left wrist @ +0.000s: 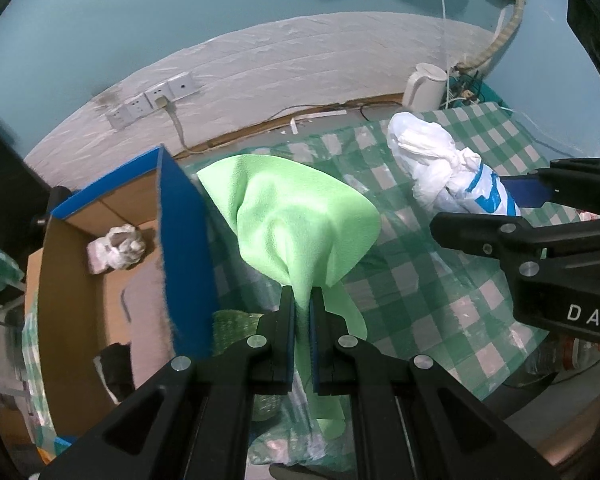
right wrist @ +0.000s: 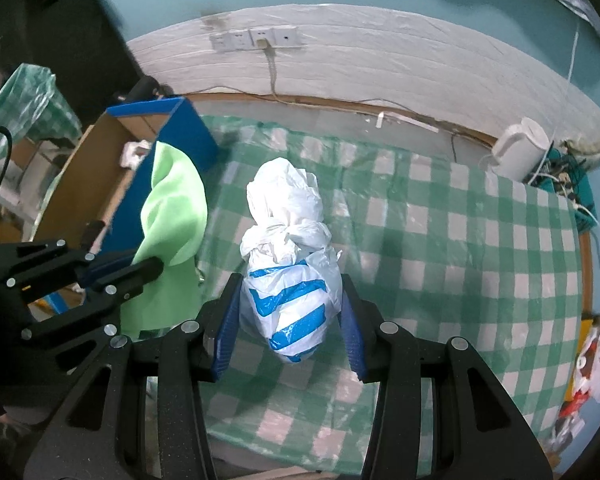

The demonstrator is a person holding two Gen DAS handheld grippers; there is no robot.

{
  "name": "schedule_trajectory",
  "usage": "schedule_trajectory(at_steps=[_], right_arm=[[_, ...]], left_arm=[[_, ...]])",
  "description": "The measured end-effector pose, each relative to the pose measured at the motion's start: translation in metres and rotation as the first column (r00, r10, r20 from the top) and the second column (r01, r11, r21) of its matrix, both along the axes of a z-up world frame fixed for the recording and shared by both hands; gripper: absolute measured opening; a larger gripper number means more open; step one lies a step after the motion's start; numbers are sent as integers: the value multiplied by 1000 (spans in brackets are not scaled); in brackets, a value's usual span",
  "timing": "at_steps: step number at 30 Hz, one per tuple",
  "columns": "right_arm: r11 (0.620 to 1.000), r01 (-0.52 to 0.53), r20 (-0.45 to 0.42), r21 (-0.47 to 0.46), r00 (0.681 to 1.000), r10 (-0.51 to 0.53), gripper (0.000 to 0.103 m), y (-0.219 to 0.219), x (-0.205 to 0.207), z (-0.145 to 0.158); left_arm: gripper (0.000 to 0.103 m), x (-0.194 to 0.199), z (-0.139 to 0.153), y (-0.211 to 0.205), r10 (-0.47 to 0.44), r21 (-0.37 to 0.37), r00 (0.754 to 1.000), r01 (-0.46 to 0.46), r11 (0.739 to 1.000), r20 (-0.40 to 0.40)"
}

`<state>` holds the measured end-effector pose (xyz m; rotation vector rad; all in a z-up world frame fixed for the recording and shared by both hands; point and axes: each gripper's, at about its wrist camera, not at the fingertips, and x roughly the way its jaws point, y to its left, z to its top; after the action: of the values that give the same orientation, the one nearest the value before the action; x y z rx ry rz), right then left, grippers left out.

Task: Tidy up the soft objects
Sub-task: 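Lift the green cloth and striped bundle and carry both over the box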

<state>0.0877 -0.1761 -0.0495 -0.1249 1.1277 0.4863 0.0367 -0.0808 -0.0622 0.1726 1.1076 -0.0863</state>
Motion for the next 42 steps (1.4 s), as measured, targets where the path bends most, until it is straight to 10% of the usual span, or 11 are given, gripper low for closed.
schedule_trajectory(at_steps=[42], right_arm=[[954,-300,-13,-25,954,300,45,211,-28,14]], left_arm=[[6,-56,24,188,296,-61,953,-292,955,67]])
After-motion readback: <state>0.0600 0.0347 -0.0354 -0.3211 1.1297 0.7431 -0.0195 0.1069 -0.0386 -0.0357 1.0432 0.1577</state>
